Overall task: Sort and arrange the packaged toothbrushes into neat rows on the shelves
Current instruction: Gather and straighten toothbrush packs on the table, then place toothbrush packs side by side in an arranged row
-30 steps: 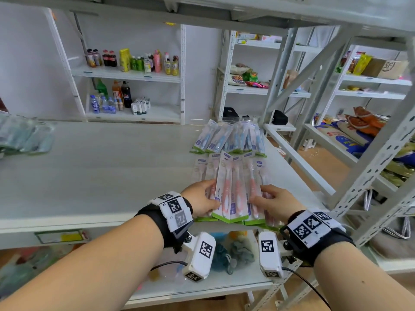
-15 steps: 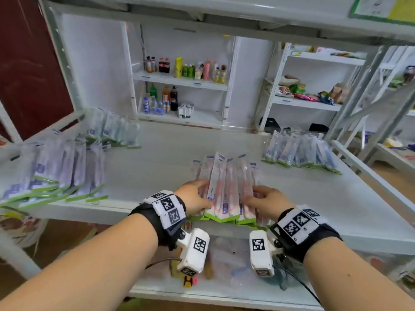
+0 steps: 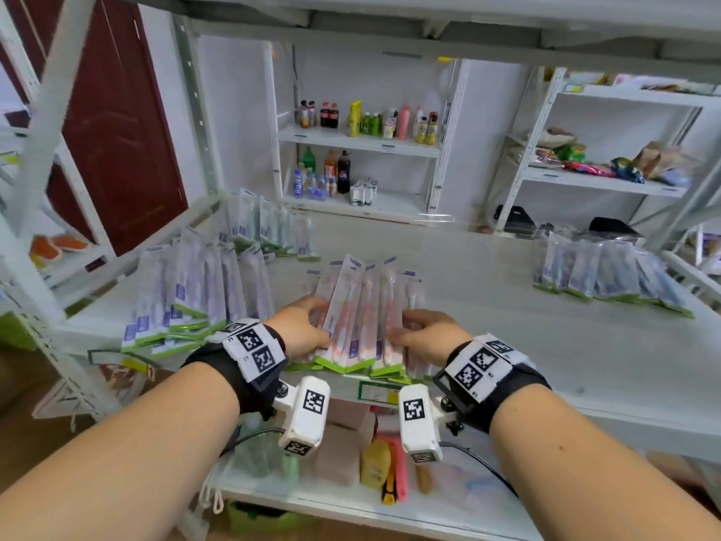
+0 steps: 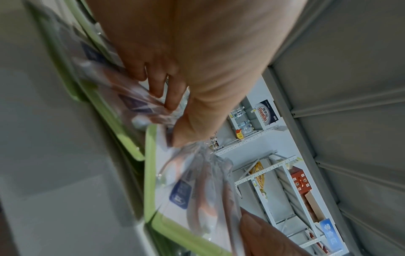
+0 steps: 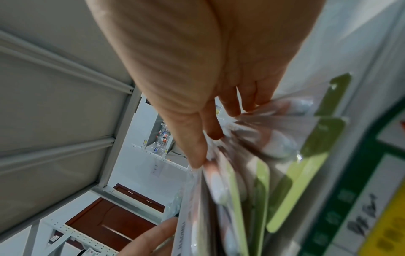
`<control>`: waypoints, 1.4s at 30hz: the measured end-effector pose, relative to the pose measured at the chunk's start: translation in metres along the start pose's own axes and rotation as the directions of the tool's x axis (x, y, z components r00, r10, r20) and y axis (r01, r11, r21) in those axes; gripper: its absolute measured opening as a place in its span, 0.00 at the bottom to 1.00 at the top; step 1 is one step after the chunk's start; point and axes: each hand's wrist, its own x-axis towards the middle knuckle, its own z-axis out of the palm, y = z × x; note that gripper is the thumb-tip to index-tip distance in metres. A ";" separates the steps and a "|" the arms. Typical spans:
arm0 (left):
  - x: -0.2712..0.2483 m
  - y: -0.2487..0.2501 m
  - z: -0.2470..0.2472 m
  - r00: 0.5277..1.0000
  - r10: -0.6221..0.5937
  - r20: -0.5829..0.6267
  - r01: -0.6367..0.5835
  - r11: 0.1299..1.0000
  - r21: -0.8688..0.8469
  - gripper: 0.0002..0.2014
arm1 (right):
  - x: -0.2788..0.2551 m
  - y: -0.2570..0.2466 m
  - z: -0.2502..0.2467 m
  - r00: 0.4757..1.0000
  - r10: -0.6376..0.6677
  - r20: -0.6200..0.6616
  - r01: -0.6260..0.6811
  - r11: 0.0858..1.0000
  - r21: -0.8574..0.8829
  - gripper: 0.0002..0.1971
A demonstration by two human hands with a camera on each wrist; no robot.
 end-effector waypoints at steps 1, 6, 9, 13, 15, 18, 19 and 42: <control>0.001 -0.001 -0.001 1.000 -0.002 -0.001 0.002 1.000 0.006 0.32 | 0.001 -0.001 0.001 1.000 0.010 0.001 -0.010 1.000 0.010 0.22; 0.005 0.004 0.002 0.999 -0.046 -0.021 0.046 0.999 -0.016 0.31 | 0.003 0.001 -0.010 0.999 0.041 0.018 -0.040 0.999 -0.012 0.29; 0.011 0.021 0.003 0.997 -0.014 -0.076 0.016 1.000 0.027 0.28 | 0.008 0.010 -0.027 1.000 0.031 -0.007 -0.030 0.999 0.039 0.28; 0.030 0.060 0.009 0.997 0.047 -0.053 -0.039 0.990 0.137 0.30 | 0.016 0.035 -0.067 0.997 0.026 -0.075 -0.023 0.999 0.033 0.26; 0.042 0.086 0.019 0.996 0.082 -0.027 -0.077 0.985 0.153 0.30 | 0.020 0.055 -0.095 0.991 0.046 -0.128 -0.041 0.998 0.041 0.26; 0.062 0.129 0.046 0.989 0.148 0.023 -0.150 0.983 0.103 0.29 | 0.024 0.092 -0.141 0.971 0.107 -0.216 -0.103 0.994 0.032 0.26; 0.069 0.143 0.058 0.986 0.161 0.040 -0.164 0.982 0.090 0.29 | 0.025 0.106 -0.156 0.960 0.133 -0.246 -0.129 0.991 0.034 0.26; 0.232 0.328 0.288 0.985 0.096 0.146 -0.116 0.984 0.134 0.14 | 0.112 0.325 -0.381 0.860 0.336 -0.384 -0.364 0.932 0.000 0.32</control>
